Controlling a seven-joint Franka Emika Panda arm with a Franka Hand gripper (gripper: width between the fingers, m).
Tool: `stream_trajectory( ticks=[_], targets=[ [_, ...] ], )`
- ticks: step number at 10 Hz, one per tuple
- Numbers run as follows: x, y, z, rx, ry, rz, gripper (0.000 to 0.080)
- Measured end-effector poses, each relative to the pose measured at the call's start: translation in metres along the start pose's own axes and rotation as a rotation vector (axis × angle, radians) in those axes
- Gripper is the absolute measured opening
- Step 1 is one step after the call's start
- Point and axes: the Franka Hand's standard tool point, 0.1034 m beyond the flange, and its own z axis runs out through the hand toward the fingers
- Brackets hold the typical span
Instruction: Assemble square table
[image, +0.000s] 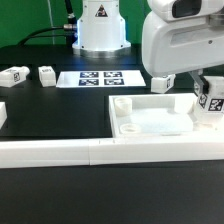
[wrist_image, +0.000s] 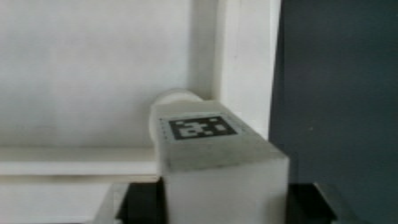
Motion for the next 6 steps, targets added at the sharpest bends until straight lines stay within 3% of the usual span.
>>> stream_trajectory(
  ticks=[3, 6],
  targets=[
    [0.0019, 0.0007, 0.0010, 0.003, 0.014, 0.182, 0.0301],
    [-0.0034, 0.0017, 0.0013, 0.032, 0.120, 0.511, 0.0301]
  ],
)
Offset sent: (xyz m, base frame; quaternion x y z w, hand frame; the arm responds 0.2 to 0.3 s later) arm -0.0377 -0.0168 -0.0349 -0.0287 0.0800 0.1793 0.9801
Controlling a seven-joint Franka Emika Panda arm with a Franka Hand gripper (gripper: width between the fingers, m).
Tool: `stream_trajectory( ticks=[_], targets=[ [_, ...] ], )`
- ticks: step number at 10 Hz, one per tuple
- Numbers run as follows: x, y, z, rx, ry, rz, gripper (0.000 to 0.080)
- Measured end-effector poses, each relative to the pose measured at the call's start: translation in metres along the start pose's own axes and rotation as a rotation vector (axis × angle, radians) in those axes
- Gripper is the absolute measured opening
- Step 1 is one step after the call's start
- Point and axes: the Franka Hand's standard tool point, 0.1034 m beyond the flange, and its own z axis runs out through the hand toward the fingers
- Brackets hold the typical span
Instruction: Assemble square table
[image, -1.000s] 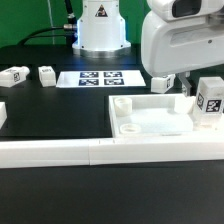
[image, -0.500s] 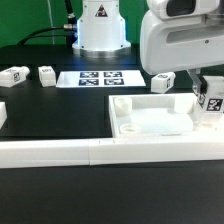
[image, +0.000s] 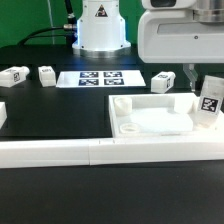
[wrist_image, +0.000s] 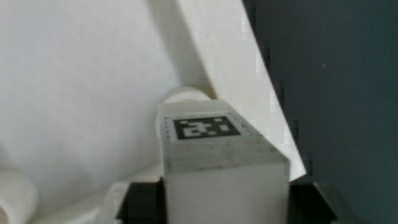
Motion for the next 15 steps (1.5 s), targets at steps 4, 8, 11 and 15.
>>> stream_trajectory(
  ticks=[4, 8, 11, 15],
  targets=[
    [0.0062, 0.0070, -0.0004, 0.090, 0.003, 0.445, 0.0301],
    [0.0076, 0.0085, -0.0008, 0.124, -0.012, 0.634, 0.0317],
    [0.0056, 0.0049, -0.0021, 0.113, -0.001, 0.439, 0.0612],
    [0.0040, 0.0038, 0.0000, 0.101, 0.028, 0.024, 0.0648]
  ],
)
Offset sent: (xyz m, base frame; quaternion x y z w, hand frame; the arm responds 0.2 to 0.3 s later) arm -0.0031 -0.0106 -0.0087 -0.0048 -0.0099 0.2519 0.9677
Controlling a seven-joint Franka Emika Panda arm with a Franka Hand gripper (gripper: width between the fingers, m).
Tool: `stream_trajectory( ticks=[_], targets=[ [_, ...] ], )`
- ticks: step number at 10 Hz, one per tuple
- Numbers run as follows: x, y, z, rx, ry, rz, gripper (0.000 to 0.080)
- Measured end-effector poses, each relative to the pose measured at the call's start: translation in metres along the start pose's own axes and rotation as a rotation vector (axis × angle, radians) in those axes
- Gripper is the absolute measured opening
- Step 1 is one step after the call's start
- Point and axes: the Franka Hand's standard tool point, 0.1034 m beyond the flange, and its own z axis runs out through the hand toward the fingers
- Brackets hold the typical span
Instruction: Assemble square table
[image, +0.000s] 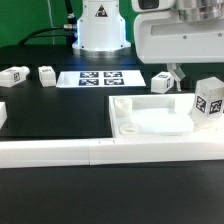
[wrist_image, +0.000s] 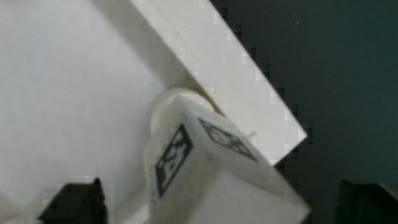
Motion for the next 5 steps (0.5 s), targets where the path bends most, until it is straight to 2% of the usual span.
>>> stream_trajectory(
  ticks=[2, 4, 5],
  targets=[
    [0.0000, 0.0010, 0.0004, -0.004, -0.001, -0.158, 0.0649],
    [-0.0018, 0.0018, -0.0005, -0.040, 0.001, -0.487, 0.0649],
    [0.0008, 0.0052, 0.0001, -0.040, 0.000, -0.612, 0.0649]
  ],
)
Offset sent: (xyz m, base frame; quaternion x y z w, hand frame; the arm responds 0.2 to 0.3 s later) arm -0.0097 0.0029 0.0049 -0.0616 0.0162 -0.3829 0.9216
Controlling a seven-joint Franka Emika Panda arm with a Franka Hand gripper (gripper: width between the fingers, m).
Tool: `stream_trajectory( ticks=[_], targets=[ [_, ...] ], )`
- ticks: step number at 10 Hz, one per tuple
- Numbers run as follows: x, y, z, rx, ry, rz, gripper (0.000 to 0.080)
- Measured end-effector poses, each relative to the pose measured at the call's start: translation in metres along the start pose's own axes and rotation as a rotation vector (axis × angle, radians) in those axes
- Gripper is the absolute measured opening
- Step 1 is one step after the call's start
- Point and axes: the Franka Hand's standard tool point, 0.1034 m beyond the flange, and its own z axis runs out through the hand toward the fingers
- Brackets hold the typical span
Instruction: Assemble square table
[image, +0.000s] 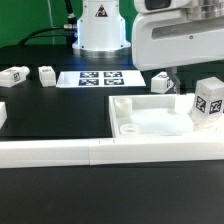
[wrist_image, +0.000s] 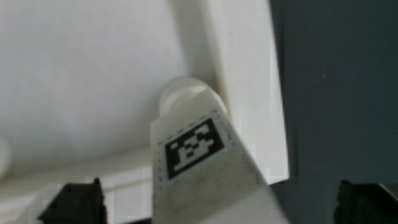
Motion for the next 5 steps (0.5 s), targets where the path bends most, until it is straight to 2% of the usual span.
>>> stream_trajectory(
  ticks=[2, 4, 5],
  targets=[
    [-0.0009, 0.0079, 0.0048, -0.001, -0.007, -0.107, 0.0649],
    [-0.0011, 0.0071, 0.0050, 0.001, -0.007, -0.101, 0.0640],
    [-0.0011, 0.0071, 0.0050, 0.001, -0.007, -0.103, 0.0480]
  ],
)
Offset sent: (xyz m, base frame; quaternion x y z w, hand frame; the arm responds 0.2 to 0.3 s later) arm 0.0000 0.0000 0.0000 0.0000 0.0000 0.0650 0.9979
